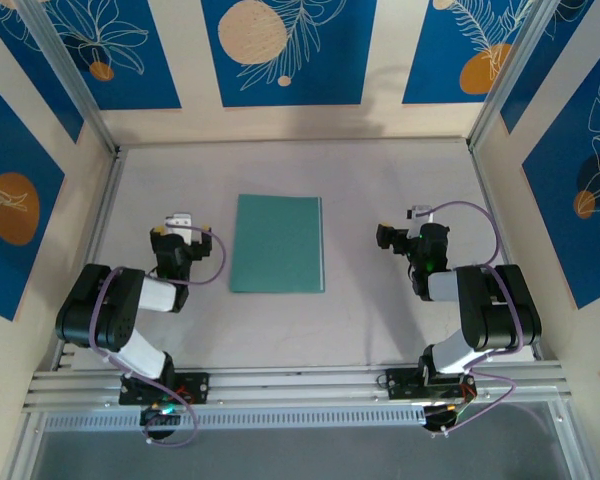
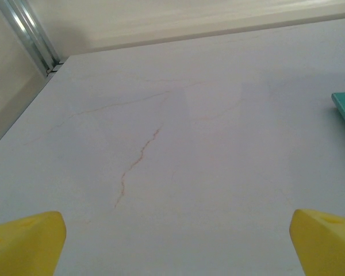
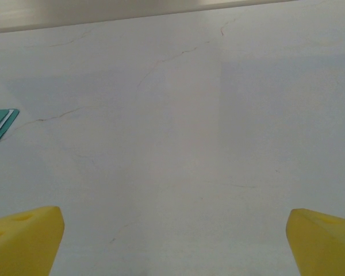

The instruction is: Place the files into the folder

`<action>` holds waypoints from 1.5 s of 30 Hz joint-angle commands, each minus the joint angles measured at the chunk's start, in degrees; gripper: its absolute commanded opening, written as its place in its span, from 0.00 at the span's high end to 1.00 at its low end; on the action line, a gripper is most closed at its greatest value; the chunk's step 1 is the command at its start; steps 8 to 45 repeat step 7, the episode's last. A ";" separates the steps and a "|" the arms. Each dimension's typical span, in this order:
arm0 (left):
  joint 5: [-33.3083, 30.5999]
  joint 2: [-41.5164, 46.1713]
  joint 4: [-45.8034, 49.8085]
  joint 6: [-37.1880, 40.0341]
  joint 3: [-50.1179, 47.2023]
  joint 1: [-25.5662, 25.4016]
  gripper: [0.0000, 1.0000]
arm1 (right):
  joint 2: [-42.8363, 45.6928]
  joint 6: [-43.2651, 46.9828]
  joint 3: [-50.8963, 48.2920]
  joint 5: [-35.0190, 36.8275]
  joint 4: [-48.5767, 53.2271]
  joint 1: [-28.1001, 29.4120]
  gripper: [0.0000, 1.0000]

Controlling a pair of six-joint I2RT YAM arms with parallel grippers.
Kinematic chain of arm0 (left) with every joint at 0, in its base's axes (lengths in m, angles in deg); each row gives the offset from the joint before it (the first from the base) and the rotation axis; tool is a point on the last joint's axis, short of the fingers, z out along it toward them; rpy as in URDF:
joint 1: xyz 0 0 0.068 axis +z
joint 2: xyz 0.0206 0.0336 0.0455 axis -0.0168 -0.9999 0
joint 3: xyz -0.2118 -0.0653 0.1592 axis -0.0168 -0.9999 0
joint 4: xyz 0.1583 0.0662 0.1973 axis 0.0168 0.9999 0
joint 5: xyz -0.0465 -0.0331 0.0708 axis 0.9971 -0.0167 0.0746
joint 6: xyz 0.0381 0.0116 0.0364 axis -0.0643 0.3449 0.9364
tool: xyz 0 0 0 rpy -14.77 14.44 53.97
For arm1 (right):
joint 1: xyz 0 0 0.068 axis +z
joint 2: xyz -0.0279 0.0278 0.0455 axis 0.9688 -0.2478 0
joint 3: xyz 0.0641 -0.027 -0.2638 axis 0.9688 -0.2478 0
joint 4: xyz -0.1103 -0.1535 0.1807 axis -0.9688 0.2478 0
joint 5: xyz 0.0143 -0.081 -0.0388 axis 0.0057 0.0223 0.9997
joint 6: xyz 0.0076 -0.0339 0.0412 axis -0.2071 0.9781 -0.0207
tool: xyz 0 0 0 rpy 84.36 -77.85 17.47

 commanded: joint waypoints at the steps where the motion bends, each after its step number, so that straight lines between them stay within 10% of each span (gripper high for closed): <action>1: 0.69 0.67 0.34 0.07 0.40 0.81 0.00 | 0.05 0.67 1.51 -0.89 -0.53 -0.43 0.01; 45: 0.62 0.72 0.40 0.07 0.40 0.78 0.00 | 0.14 0.66 1.45 -0.99 -0.64 -0.47 0.01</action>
